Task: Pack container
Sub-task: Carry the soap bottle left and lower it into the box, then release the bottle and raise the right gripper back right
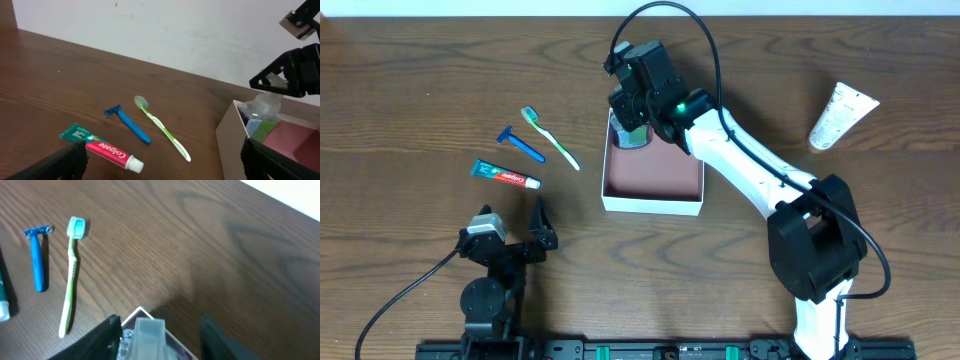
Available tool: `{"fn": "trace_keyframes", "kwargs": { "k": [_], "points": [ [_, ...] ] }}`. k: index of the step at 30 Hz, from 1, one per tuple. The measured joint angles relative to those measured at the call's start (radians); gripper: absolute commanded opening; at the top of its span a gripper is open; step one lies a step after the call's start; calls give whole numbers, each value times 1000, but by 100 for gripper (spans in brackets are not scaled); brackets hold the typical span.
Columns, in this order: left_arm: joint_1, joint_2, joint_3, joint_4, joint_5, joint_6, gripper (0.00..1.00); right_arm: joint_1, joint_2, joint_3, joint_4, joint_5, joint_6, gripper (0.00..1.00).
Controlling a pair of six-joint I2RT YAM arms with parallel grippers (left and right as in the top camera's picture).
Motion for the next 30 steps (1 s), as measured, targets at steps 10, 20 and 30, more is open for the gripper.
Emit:
{"fn": "trace_keyframes", "kwargs": {
  "k": [10,20,30],
  "points": [
    [0,0,0,0,0,0,98,0,0,0,12,1,-1,57],
    [0,0,0,0,0,0,98,-4,-139,0,-53,31,20,62],
    [0,0,0,0,0,0,98,-140,-434,28,-431,68,170,62]
  ]
}}
